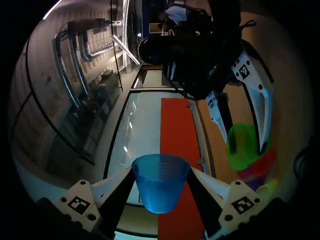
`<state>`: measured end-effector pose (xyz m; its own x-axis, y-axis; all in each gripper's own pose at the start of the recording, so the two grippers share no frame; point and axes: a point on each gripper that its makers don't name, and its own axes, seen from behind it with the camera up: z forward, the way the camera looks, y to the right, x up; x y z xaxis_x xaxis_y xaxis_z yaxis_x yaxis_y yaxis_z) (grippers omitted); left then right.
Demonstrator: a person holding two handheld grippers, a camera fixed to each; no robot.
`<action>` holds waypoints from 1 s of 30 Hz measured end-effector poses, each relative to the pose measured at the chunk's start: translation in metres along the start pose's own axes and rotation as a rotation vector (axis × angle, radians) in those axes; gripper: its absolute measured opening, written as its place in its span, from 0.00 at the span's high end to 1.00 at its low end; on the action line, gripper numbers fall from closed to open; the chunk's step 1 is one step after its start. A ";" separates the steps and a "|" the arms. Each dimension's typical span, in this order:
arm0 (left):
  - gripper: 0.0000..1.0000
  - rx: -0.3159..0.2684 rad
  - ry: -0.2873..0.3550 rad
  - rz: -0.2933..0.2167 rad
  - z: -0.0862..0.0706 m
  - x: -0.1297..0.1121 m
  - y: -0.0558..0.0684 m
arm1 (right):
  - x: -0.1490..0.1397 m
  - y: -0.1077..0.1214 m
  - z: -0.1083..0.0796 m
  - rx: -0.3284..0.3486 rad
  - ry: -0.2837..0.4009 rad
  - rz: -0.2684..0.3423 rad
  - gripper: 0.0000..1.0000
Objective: Pour water
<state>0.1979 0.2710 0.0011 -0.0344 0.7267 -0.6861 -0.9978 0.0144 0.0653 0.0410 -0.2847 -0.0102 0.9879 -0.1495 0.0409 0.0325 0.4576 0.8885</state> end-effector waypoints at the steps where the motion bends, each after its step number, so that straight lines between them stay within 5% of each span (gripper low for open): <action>1: 0.14 -0.001 0.000 -0.003 0.001 -0.001 0.000 | 0.000 0.000 0.000 -0.001 0.000 0.000 0.10; 9: 0.14 -0.005 -0.007 -0.096 0.004 -0.009 0.004 | 0.005 -0.001 -0.001 -0.003 0.006 -0.002 0.10; 23: 0.14 0.005 -0.030 -0.466 0.003 -0.030 0.006 | 0.007 0.001 -0.007 -0.017 0.012 -0.005 0.10; 30: 0.14 0.008 -0.033 -0.594 -0.002 -0.035 0.009 | 0.010 0.002 -0.009 -0.025 0.015 -0.008 0.10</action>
<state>0.1900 0.2446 0.0243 0.5317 0.6132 -0.5842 -0.8450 0.4303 -0.3175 0.0526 -0.2770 -0.0123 0.9898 -0.1400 0.0272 0.0436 0.4780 0.8773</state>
